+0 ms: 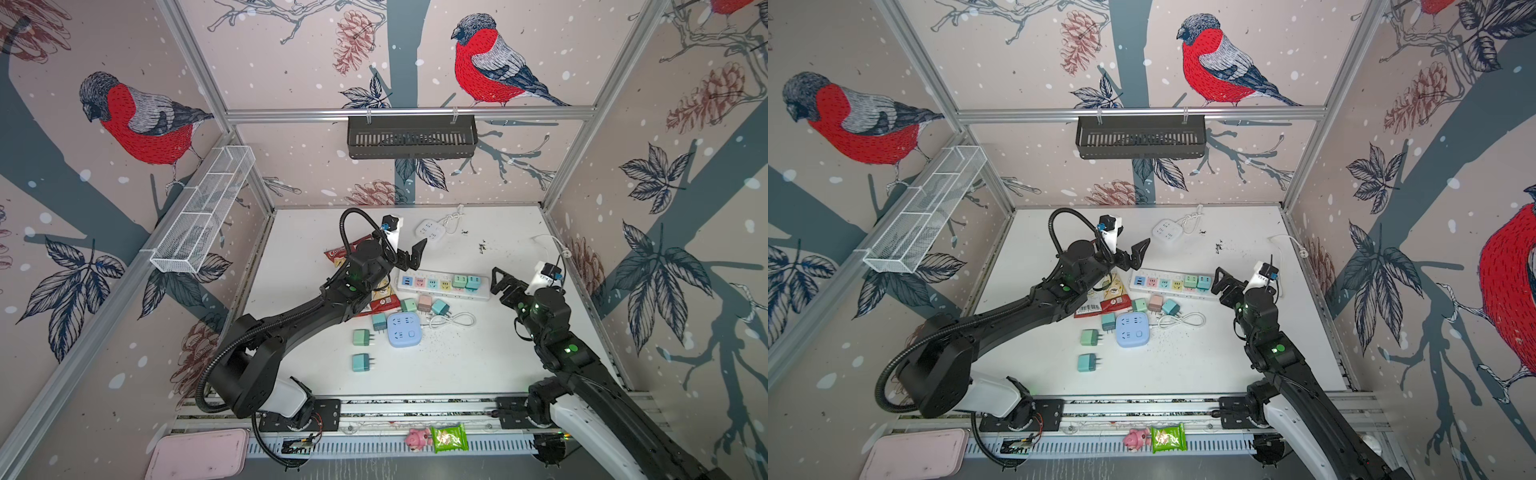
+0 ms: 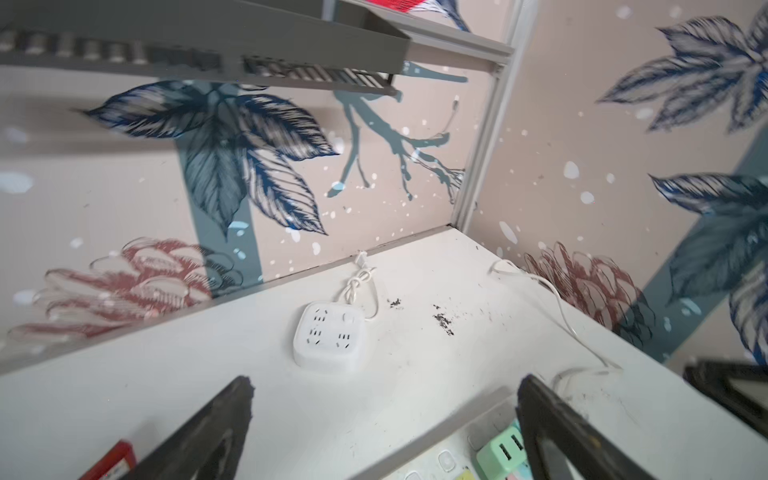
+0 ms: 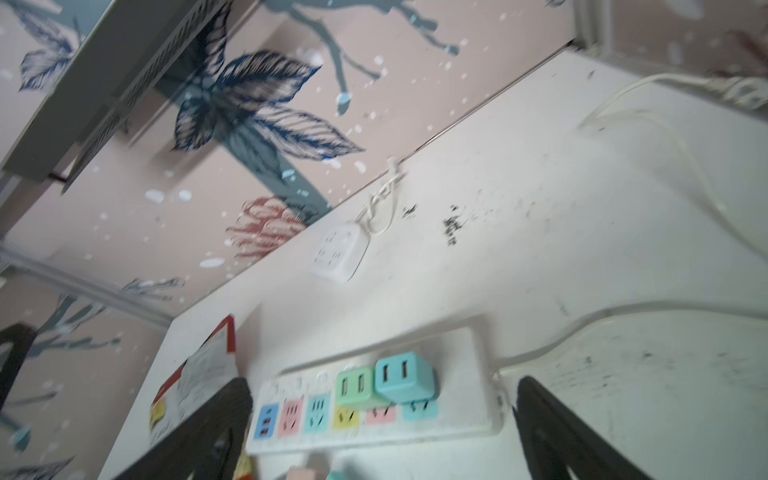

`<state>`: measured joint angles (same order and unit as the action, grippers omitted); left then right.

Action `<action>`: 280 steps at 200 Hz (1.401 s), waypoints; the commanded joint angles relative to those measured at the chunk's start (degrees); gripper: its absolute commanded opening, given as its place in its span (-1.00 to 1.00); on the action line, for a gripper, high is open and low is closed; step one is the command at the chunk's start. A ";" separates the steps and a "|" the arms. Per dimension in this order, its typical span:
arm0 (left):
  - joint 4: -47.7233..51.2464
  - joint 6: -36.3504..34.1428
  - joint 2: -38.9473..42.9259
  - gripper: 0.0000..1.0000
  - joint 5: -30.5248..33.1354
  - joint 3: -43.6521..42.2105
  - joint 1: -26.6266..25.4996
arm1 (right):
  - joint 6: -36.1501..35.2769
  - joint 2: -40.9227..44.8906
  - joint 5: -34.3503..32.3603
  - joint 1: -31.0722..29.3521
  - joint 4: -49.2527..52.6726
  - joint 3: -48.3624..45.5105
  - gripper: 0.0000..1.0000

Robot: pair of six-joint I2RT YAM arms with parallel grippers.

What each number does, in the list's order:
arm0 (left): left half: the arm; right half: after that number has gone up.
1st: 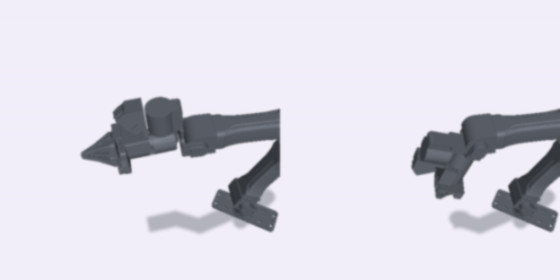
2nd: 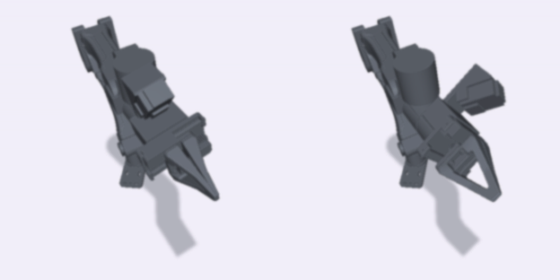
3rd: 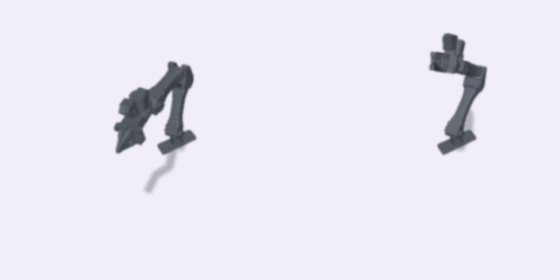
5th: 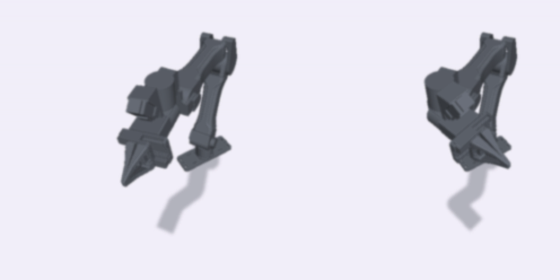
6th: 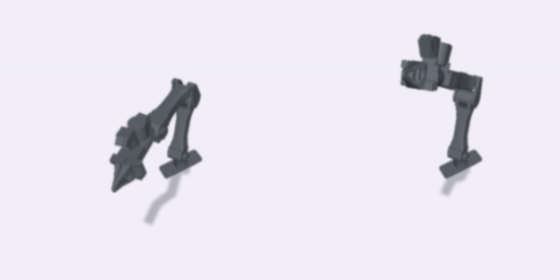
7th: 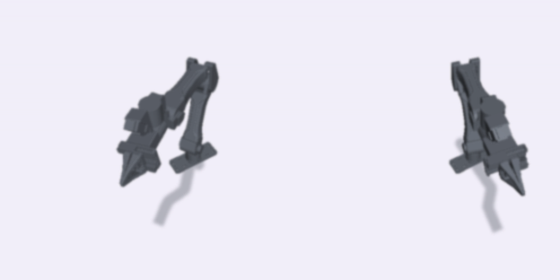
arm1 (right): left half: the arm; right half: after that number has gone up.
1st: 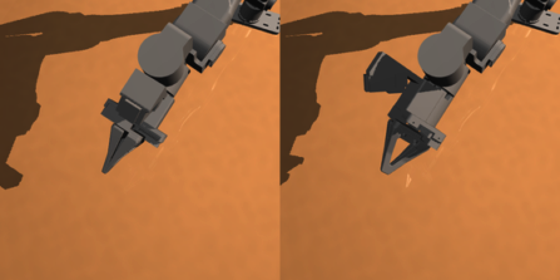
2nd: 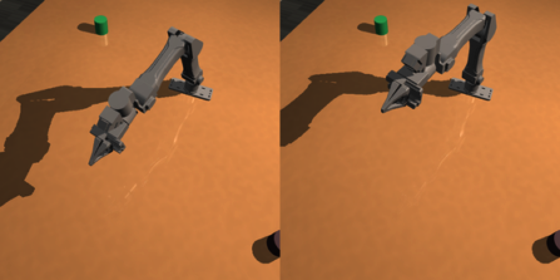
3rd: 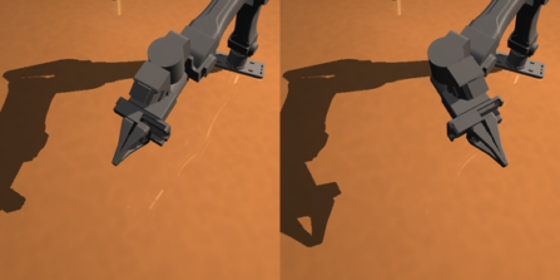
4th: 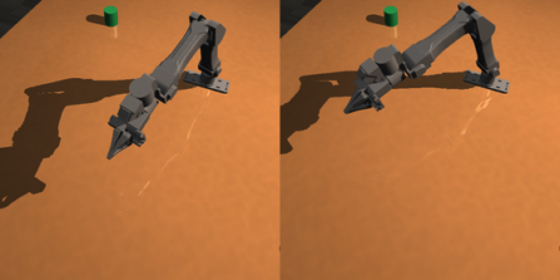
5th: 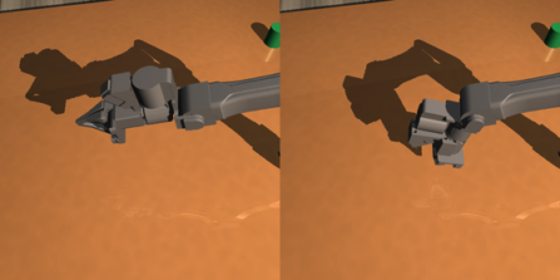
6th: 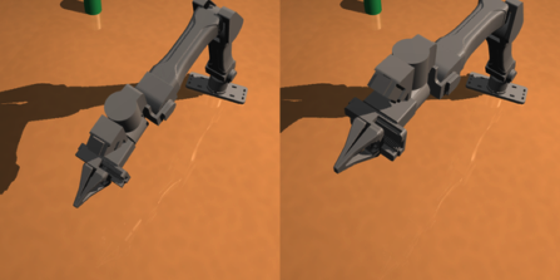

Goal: Insert the plug
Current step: 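Open the left gripper and lift away while the right arm lowers, then move the right gripper over the teal charger near the power strip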

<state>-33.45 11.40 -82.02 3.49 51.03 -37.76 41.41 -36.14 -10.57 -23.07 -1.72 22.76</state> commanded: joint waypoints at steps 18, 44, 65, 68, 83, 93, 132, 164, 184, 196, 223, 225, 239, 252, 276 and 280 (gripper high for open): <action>14.04 19.84 7.03 0.96 15.68 4.18 0.14 | -3.13 -2.38 -0.68 -6.72 3.47 1.20 0.67; 13.05 17.73 13.39 0.96 18.31 -0.29 0.18 | -3.69 -7.98 0.19 -9.75 2.78 2.40 0.42; 7.62 14.72 16.56 0.96 25.95 -6.04 0.28 | -3.59 -14.75 -0.13 -13.19 1.53 3.45 0.28; 6.66 13.70 16.82 0.96 25.81 -6.71 0.25 | -3.61 -15.79 -0.22 -13.82 1.35 3.63 0.24; 4.21 8.65 17.68 0.96 21.52 -8.64 0.49 | -3.22 -21.74 -1.42 -16.80 0.93 4.88 0.14; 5.49 8.48 17.35 0.96 20.50 -8.68 0.52 | -2.75 -25.63 -1.87 -18.37 0.92 6.01 0.03; 10.88 10.70 12.66 0.96 18.11 -4.28 0.49 | -1.95 -35.39 -2.35 -22.74 0.33 8.26 -0.02; 7.93 9.64 12.65 0.96 14.53 -5.02 0.50 | -2.79 -38.81 -2.67 -22.74 -0.95 8.65 0.16; 7.81 9.26 12.34 0.96 14.69 -4.72 0.49 | -3.25 -41.04 -2.60 -22.81 -0.92 9.85 0.18; 8.05 9.17 12.23 0.96 15.01 -4.45 0.51 | -3.19 -43.18 -2.95 -22.76 -0.51 10.73 0.18; 8.04 8.42 13.03 0.96 15.45 -4.44 0.53 | -4.38 -47.93 -1.31 -22.93 0.22 13.32 0.26; 8.05 8.35 13.14 0.96 15.53 -4.49 0.50 | -4.33 -48.25 -1.19 -23.01 0.29 13.48 0.28; 7.71 8.14 13.88 0.96 16.01 -5.02 0.50 | -4.24 -49.75 -1.25 -23.42 0.43 14.27 0.37; 7.36 7.80 14.47 0.96 16.20 -5.39 0.57 | -3.97 -50.63 -1.52 -24.07 0.48 14.45 0.46; 7.01 7.15 15.39 0.96 16.72 -5.58 0.51 | -3.27 -51.13 -2.50 -24.99 1.67 15.07 0.60; 6.92 7.05 15.57 0.96 16.85 -5.67 0.49 | -3.07 -51.13 -2.69 -25.21 1.90 15.18 0.61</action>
<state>-23.94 19.46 -67.24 19.51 45.65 -37.30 37.58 -86.96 -12.10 -47.48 -0.86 37.10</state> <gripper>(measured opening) 0.980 0.778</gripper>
